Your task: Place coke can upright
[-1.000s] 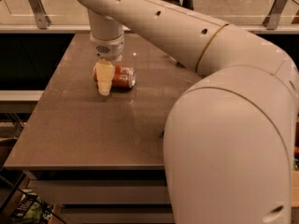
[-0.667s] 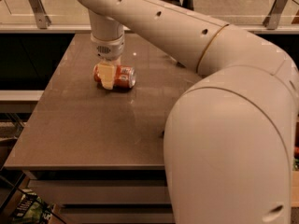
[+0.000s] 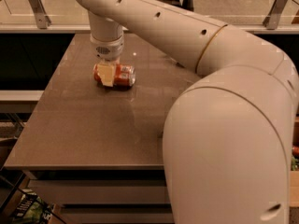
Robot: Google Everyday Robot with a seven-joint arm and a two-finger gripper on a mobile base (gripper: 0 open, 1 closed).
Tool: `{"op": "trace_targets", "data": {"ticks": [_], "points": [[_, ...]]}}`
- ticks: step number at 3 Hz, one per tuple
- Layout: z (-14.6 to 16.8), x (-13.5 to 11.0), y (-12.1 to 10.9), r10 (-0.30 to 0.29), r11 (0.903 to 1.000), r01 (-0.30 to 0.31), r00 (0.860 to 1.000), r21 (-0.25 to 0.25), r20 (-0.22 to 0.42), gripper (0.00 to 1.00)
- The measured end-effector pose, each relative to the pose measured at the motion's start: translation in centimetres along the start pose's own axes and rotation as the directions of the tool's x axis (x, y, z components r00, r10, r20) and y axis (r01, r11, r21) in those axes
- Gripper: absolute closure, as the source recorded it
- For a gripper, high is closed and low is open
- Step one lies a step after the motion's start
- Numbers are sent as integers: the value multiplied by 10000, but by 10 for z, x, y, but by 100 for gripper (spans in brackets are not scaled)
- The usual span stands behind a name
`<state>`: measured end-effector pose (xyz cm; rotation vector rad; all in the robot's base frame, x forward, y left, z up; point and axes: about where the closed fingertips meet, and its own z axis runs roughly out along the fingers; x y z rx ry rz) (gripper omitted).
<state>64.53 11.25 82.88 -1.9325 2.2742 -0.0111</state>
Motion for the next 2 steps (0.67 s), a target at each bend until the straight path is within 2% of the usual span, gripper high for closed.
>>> {"op": "trace_targets", "data": {"ticks": [1, 2], "points": [[1, -1, 0, -5, 10000, 5, 10000, 3, 13, 100], [0, -1, 0, -6, 10000, 6, 10000, 3, 15, 100]]}}
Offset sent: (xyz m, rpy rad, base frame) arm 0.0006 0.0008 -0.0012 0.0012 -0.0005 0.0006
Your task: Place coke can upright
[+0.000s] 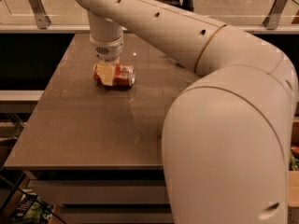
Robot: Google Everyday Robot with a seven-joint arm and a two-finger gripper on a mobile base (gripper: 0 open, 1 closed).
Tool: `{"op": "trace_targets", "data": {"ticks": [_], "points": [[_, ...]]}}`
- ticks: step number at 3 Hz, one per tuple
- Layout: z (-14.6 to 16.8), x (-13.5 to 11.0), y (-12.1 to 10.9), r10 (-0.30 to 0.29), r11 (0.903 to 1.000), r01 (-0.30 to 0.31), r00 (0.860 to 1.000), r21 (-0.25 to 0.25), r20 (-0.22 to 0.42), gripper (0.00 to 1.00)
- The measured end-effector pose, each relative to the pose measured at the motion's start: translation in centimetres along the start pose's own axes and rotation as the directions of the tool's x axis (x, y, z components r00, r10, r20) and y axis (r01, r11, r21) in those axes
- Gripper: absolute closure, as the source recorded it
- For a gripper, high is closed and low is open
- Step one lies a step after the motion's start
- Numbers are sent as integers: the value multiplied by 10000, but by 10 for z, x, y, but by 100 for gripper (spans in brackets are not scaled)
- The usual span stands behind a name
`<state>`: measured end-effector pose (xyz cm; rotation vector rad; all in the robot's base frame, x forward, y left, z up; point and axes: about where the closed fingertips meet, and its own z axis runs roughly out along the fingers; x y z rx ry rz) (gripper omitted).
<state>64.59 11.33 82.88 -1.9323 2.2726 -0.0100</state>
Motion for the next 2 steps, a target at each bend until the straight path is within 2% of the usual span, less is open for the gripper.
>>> {"op": "trace_targets", "data": {"ticks": [2], "points": [[-18, 10, 8, -111, 9998, 104, 9989, 142, 450, 100]]}}
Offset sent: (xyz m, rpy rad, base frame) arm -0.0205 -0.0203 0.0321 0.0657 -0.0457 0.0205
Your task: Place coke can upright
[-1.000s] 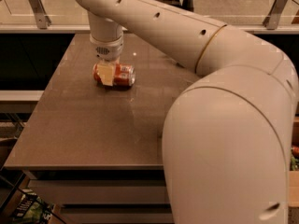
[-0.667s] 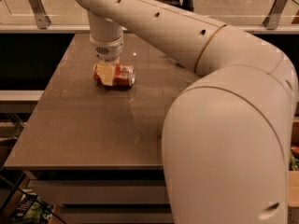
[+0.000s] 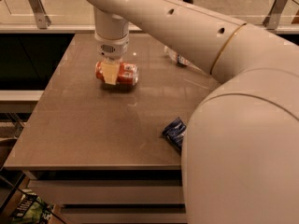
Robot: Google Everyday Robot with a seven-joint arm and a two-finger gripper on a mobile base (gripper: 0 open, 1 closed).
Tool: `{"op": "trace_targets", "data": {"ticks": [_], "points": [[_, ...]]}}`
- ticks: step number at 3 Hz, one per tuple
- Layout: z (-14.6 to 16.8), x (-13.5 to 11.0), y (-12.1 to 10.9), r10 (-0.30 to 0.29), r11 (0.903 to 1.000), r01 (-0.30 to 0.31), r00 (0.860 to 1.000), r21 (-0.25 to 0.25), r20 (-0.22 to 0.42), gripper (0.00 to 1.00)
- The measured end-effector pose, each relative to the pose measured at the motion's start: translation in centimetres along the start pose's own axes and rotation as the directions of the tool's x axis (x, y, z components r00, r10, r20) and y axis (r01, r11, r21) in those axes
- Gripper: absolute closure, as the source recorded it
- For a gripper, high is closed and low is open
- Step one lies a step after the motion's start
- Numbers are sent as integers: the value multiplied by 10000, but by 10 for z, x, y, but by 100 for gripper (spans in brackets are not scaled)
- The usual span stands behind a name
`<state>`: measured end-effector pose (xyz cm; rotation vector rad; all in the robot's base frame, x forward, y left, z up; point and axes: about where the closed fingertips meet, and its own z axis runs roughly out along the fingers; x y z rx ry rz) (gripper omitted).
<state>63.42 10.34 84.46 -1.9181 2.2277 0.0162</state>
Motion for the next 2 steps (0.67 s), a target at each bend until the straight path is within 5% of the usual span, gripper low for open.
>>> {"op": "trace_targets", "data": {"ticks": [2], "points": [[-38, 15, 3, -703, 9927, 552, 9872, 1074, 1430, 100]]}}
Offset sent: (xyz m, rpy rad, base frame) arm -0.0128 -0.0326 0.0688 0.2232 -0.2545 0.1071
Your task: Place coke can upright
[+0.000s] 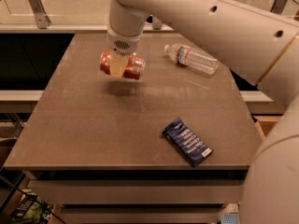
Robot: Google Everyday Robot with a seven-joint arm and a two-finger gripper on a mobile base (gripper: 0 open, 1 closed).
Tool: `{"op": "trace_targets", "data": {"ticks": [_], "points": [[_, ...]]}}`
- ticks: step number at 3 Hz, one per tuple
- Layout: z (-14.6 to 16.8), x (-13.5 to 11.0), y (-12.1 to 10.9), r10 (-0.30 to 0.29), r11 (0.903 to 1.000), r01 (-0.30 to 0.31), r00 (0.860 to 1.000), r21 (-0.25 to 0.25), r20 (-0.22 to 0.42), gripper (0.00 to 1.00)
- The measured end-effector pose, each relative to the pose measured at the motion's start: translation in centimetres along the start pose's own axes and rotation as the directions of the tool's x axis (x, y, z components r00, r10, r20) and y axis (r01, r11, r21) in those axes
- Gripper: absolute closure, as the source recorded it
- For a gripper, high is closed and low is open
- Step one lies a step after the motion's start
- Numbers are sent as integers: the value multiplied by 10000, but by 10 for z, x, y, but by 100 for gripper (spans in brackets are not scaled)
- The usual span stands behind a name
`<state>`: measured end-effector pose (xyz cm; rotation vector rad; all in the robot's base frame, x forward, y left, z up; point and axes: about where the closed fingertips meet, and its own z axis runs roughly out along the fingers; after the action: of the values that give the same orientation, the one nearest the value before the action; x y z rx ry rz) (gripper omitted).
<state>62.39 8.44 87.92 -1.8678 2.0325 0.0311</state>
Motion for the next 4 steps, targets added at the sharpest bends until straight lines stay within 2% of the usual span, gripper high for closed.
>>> {"op": "trace_targets", "data": {"ticks": [1, 3, 4], "points": [[-26, -1, -6, -222, 9979, 177, 9971, 622, 733, 100], [-69, -6, -23, -525, 9933, 282, 9740, 1118, 2205, 100], [-81, -4, -31, 28, 9967, -260, 9580, 769, 2867, 100]]}}
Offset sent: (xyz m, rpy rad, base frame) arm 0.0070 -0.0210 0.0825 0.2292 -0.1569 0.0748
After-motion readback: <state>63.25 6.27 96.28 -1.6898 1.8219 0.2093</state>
